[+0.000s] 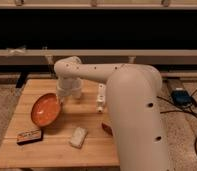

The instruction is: Pick up the ceramic bowl

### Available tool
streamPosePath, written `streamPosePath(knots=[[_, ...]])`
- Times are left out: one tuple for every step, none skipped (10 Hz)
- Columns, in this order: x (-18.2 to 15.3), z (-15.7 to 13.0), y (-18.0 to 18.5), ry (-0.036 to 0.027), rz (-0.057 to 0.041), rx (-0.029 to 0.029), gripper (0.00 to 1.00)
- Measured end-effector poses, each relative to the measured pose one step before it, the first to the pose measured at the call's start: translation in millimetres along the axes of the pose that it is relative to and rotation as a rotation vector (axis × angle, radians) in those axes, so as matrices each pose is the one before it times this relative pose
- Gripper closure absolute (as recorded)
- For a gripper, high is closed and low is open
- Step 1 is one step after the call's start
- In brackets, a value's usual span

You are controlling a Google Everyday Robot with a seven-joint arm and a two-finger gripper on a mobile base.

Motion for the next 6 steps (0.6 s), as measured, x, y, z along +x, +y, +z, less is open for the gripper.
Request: streamPosePath(knots=[[0.29,-4.55,1.97,-0.00648,-0.00596,-0.01195,1.00],[0.80,-7.27,5.68,-0.01133,-0.01854,-0.02398,1.00],[0.01,-4.62,2.29,-0.00532,-0.00970,-0.01251,1.00],[-0.34,-3.80,1.76,0.00200,-0.01327,-0.01598,1.00],[0.33,-1.93,-0.94,0.00243,-0.00389,-0.00537,1.00],[0.27,0.67,0.60,0.00152,-0.00077,-0.00027,1.00]])
